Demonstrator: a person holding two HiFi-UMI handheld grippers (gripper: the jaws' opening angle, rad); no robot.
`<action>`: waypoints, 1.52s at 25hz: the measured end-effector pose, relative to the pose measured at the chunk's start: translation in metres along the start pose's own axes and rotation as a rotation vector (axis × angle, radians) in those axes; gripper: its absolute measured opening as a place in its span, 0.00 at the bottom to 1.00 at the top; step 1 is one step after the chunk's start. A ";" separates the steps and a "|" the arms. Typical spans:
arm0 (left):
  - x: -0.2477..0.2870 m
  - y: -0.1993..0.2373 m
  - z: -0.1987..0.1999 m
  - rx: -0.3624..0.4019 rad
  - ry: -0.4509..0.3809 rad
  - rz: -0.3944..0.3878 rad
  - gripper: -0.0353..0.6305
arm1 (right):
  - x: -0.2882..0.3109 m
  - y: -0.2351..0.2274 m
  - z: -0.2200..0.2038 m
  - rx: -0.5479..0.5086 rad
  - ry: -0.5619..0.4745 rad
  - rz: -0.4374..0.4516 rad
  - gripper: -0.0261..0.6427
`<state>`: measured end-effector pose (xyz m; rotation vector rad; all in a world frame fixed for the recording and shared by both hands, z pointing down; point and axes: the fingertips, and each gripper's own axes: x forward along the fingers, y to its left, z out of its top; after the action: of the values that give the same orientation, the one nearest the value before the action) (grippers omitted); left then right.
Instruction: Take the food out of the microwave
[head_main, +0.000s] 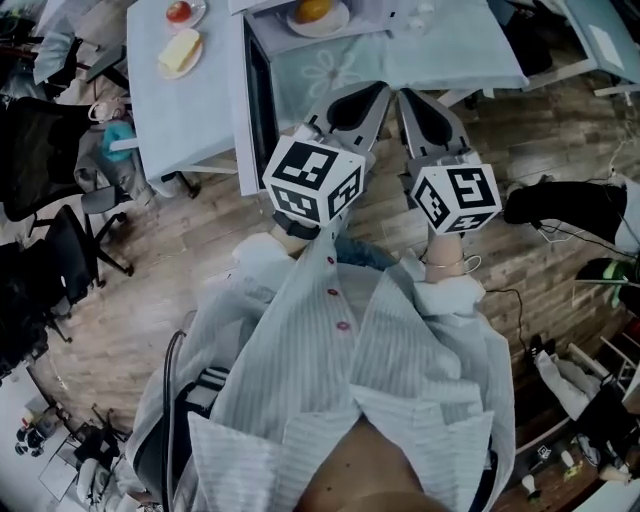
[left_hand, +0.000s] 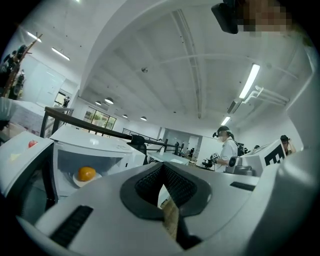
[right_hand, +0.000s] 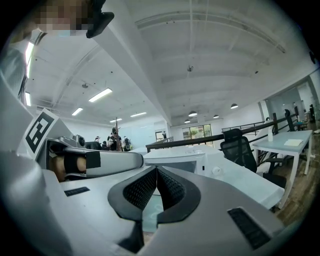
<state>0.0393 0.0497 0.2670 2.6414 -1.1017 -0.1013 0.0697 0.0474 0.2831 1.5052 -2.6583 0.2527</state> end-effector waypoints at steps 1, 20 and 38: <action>0.005 0.005 0.003 0.002 -0.004 0.005 0.06 | 0.007 -0.003 0.002 -0.005 0.002 0.007 0.09; 0.070 0.096 0.009 -0.010 -0.020 0.247 0.06 | 0.122 -0.047 -0.003 -0.010 0.071 0.244 0.09; 0.122 0.182 0.028 -0.079 -0.109 0.570 0.06 | 0.225 -0.091 0.018 -0.047 0.132 0.528 0.09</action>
<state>-0.0038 -0.1646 0.2961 2.1747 -1.7953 -0.1672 0.0323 -0.1918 0.3083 0.7175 -2.8718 0.3014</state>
